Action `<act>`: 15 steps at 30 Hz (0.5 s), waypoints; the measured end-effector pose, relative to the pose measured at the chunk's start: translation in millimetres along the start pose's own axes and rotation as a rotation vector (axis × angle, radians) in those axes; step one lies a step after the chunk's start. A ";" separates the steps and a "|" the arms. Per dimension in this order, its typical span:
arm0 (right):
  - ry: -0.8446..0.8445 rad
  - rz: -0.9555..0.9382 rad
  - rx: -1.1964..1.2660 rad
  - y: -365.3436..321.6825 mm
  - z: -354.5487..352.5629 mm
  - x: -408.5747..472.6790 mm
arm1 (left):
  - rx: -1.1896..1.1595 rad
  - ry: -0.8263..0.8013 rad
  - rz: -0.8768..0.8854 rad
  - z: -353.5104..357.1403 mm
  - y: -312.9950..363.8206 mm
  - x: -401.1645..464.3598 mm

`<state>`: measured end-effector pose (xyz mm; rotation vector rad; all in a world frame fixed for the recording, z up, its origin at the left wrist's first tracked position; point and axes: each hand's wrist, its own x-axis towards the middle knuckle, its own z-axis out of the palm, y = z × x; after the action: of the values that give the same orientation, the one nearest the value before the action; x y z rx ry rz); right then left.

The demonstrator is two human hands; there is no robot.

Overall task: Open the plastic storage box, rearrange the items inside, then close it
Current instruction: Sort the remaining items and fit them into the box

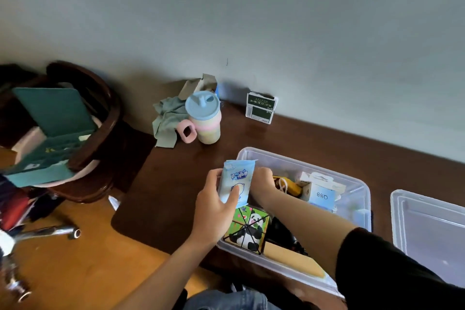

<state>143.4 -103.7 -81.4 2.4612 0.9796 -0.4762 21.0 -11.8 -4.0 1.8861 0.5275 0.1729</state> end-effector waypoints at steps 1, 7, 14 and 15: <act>-0.020 -0.014 -0.019 0.2 2.4 3.5 | -0.004 0.008 -0.005 -0.6 -1.0 -0.3; 0.025 -0.024 0.017 13.6 -0.8 2.5 | -0.051 0.024 -0.004 -6.2 -0.2 -0.5; 0.357 0.043 0.627 62.5 -34.6 -73.8 | -0.013 0.003 0.048 -0.2 6.6 8.9; 0.434 0.095 0.760 70.0 -36.6 -88.5 | 0.048 0.003 0.083 1.2 8.5 10.9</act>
<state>137.5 -179.2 9.9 3.3848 0.9478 -0.3203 33.4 -10.4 1.9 1.9561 0.4594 0.2200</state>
